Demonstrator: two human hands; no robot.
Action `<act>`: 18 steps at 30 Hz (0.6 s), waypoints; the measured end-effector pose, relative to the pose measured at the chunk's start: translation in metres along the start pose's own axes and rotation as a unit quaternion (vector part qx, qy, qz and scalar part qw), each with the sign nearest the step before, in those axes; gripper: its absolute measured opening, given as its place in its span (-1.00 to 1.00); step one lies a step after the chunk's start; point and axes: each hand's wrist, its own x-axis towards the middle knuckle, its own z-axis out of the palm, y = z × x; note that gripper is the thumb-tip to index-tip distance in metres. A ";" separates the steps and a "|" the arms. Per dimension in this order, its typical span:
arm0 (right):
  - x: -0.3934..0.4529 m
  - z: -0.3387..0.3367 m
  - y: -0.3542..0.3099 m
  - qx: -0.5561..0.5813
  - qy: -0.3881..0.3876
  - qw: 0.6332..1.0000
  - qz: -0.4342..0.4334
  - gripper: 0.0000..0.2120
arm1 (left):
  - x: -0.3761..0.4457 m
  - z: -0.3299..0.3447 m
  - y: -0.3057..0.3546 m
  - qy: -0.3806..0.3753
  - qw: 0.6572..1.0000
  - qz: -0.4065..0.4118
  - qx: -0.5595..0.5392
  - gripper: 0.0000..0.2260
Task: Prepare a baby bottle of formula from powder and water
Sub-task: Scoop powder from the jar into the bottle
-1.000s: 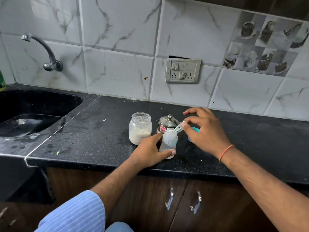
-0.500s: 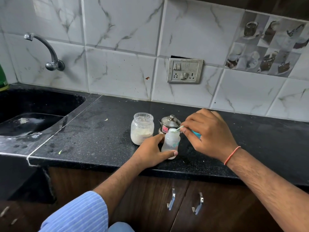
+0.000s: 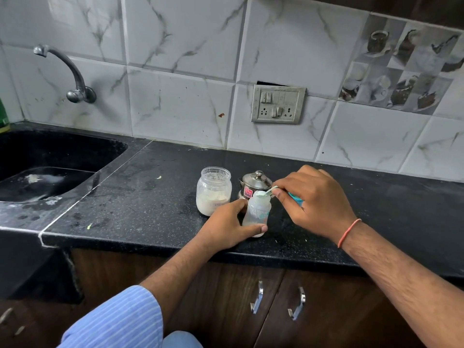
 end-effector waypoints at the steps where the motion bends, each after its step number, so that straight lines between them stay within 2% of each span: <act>1: 0.000 0.001 0.000 0.000 -0.002 1.000 0.001 -0.82 | 0.000 0.000 0.000 -0.001 1.000 -0.001 -0.001 -0.53; 8: -0.001 0.001 -0.002 0.039 -0.017 0.998 0.038 -0.80 | -0.001 -0.001 0.001 -0.012 1.000 -0.012 -0.004 -0.55; 18: -0.005 0.004 -0.002 0.040 0.007 0.998 0.047 -0.79 | -0.001 0.000 0.001 -0.006 1.000 -0.010 -0.006 -0.53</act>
